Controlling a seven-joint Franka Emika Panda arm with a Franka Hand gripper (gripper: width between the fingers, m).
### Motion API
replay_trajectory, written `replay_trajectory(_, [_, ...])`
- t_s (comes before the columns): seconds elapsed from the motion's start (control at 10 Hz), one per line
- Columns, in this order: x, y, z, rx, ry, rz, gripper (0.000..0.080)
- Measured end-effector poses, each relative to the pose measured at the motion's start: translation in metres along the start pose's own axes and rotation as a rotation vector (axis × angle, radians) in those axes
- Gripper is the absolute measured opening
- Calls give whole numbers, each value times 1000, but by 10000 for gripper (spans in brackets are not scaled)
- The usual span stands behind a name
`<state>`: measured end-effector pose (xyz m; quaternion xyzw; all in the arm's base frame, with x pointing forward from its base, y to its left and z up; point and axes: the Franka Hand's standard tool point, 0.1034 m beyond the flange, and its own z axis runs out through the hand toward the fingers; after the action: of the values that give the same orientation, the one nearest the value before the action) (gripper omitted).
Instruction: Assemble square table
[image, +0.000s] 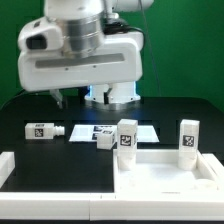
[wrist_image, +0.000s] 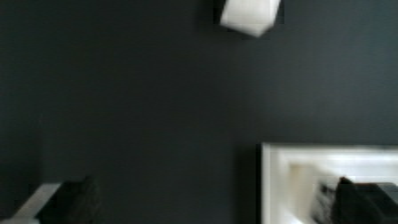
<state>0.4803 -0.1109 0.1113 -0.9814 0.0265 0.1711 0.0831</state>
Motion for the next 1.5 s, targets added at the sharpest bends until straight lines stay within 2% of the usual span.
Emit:
replay_trajectory(0.1, [10, 26, -25, -17, 18, 63, 649])
replay_trajectory(0.2, [31, 20, -44, -30, 66, 32, 649])
replay_trajectory(0.4, [22, 13, -26, -23, 39, 74, 649])
replay_trajectory(0.5, [22, -2, -20, -23, 28, 89, 649])
replay_trajectory(0.6, [24, -1, -23, -27, 36, 89, 649])
replay_trajectory(0.9, [26, 6, -13, -33, 23, 122, 649])
replay_trajectory(1.5, [27, 8, -11, -26, 14, 163, 649])
